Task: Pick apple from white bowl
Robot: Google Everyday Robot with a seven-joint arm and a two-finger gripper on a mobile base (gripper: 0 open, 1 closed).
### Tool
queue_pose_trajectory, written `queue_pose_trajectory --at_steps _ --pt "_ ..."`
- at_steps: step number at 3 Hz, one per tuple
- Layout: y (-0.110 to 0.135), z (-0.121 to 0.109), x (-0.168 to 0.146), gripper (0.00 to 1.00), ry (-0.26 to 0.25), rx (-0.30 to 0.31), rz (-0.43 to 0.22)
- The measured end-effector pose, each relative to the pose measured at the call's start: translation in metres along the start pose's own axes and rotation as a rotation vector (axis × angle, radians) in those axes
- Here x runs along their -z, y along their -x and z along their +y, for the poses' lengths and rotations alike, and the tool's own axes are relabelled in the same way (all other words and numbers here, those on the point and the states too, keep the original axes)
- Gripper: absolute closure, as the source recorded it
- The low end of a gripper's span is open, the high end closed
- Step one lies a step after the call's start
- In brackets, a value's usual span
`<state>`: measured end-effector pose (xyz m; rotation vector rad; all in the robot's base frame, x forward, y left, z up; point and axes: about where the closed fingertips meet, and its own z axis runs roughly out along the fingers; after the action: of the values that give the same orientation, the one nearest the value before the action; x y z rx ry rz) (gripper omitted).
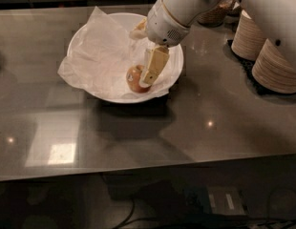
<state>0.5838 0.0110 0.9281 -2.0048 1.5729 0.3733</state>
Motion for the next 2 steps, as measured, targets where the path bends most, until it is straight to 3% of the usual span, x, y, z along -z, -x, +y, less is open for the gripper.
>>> queue_pose_trajectory --at_steps 1,2 --pt "-0.0039 -0.0047 -0.006 0.33 -0.001 -0.001 -0.016" --pt "-0.0114 -0.0095 -0.0071 0.33 -0.01 -0.01 -0.018"
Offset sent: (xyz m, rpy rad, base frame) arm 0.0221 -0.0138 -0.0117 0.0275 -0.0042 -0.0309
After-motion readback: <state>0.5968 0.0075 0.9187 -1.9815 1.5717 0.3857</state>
